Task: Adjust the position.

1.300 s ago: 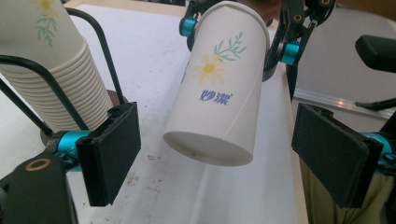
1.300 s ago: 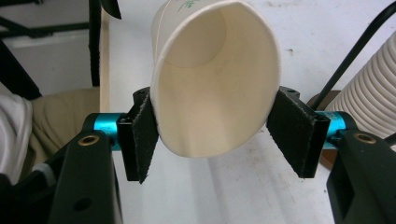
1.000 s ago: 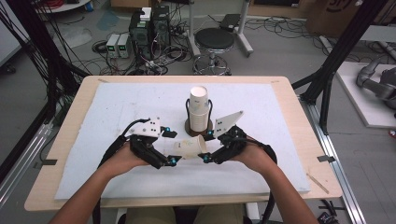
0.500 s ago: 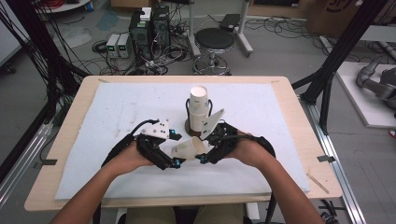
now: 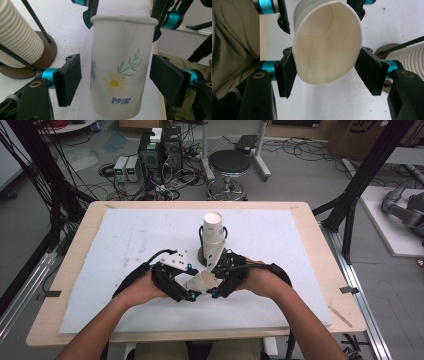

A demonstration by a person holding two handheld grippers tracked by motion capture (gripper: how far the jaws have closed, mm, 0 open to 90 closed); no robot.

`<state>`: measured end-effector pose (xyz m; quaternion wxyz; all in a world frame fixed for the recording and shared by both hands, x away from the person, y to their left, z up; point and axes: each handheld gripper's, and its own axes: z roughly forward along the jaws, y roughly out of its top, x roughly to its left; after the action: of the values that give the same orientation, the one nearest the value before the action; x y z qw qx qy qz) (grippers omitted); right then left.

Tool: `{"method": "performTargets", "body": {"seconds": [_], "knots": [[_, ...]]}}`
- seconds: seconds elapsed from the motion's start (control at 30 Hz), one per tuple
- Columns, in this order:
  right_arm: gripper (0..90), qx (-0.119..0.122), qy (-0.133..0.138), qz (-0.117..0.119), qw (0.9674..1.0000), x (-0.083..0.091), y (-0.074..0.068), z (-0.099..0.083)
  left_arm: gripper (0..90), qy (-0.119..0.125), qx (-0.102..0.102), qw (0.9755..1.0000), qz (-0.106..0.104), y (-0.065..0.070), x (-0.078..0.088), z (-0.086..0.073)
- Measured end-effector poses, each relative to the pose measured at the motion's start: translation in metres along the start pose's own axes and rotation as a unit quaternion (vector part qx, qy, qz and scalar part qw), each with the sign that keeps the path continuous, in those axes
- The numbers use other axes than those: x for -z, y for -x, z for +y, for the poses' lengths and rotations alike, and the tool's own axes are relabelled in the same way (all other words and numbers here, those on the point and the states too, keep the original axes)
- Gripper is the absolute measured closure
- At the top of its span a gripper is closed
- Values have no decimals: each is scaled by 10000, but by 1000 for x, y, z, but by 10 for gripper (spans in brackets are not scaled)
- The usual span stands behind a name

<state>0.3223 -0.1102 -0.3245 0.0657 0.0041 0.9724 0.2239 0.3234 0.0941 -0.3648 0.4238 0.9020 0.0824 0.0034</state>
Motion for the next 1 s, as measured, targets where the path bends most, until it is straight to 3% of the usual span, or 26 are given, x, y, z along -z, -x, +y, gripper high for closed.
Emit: {"method": "performTargets", "body": {"seconds": [0.13,0.4,0.57,0.63,0.73,0.8,0.93,1.0], "knots": [[356,59,-74,77,9999,-3,-2,3,366,-100,-18,9997,-201,0,-4,0],[365,186,-118,148,9996,-4,-4,4,383,-189,-64,9992,-333,2,-7,-1],[354,303,-58,196,9993,-3,-6,5,385,-104,-45,9991,-409,3,-7,-3],[322,216,128,169,9995,-2,-7,3,378,-36,-3,9992,-393,2,-5,-4],[248,-119,661,123,9977,4,-5,-4,378,107,84,9995,-295,0,-2,-11],[222,-397,1032,81,9938,9,-2,-11,378,352,226,9990,-180,-1,2,-18],[212,-985,1812,-97,9785,19,1,-35,365,778,507,9957,71,-3,10,-33],[212,-1231,2016,-249,9714,22,1,-48,360,914,562,9941,178,-5,13,-40]]}}
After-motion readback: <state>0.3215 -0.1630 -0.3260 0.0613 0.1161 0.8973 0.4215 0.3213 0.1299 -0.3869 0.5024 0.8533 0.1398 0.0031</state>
